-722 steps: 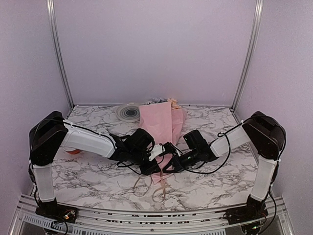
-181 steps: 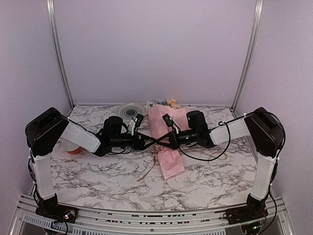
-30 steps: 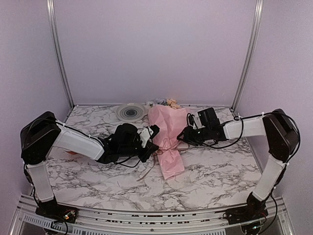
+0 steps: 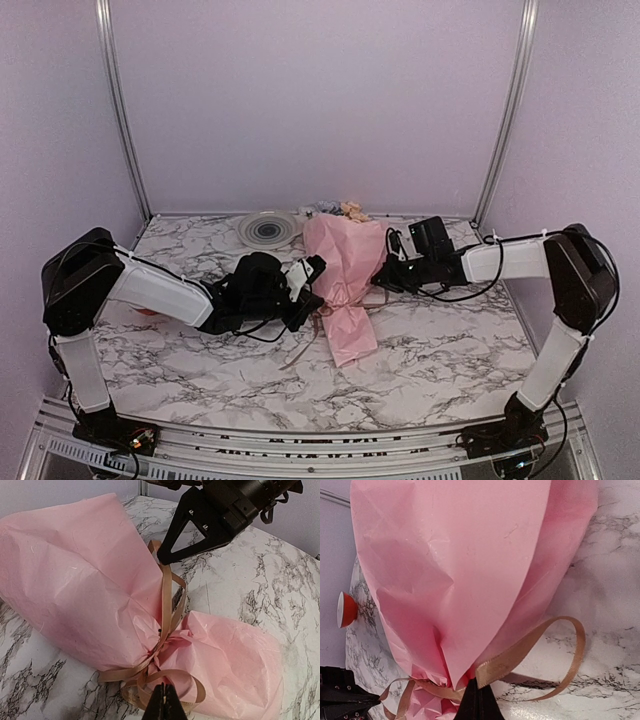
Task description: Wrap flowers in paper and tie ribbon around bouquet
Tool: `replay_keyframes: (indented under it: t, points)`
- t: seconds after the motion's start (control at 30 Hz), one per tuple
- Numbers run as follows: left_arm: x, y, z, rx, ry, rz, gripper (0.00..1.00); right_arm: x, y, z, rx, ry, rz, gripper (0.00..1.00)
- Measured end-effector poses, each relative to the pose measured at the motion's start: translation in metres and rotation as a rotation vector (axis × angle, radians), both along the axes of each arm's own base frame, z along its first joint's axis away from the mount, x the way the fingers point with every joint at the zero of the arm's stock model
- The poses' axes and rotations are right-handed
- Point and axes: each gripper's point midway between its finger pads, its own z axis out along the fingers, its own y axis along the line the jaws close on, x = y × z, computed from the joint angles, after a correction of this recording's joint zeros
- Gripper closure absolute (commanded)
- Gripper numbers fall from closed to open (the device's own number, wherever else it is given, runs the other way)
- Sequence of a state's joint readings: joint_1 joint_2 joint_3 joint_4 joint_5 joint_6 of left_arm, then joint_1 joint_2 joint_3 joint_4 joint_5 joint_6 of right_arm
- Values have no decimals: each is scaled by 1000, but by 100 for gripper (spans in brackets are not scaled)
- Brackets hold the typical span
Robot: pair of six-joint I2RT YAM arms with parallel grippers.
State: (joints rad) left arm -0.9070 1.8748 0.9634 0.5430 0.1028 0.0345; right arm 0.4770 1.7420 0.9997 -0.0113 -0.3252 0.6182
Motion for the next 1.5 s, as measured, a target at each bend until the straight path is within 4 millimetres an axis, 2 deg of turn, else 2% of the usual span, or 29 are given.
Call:
replay_keyframes:
  t: [0.2,0.4,0.57,0.63,0.7,0.8,0.87,0.93,1.0,1.13,1.27,1.37,1.5]
  points:
    - [-1,1,-2,8,6,0,100,-3,-6,13,-10,-30,-1,100]
    - [-1,1,-4,14,10,0,100,-5,-8,39,2,-97,8,100]
    - [-1,2,-4,14,10,0,100,-12,3,49,8,-135,73,100]
    - [-1,1,-4,14,11,-1,100,-17,18,60,13,-171,130,100]
    - [-1,1,-4,15,10,-2,100,-21,41,82,36,-224,194,100]
    - [-2,1,-4,17,7,-6,100,-16,77,128,92,-332,260,100]
    - [-3,0,-4,18,5,-9,100,-9,97,150,129,-384,285,100]
    - [-5,-1,-4,20,2,-14,100,-3,112,160,152,-411,303,100]
    - [-6,-2,-4,21,-1,-20,100,2,130,160,163,-417,323,100]
    - [-9,-4,-4,23,-4,-28,100,0,166,142,165,-387,379,100]
    - [-11,-5,-4,25,-6,-34,100,-21,207,130,188,-357,471,100]
    - [-12,-6,-4,25,-8,-37,100,-39,226,128,211,-339,528,100]
    - [-13,-6,-3,27,-10,-41,100,-57,241,133,236,-333,581,99]
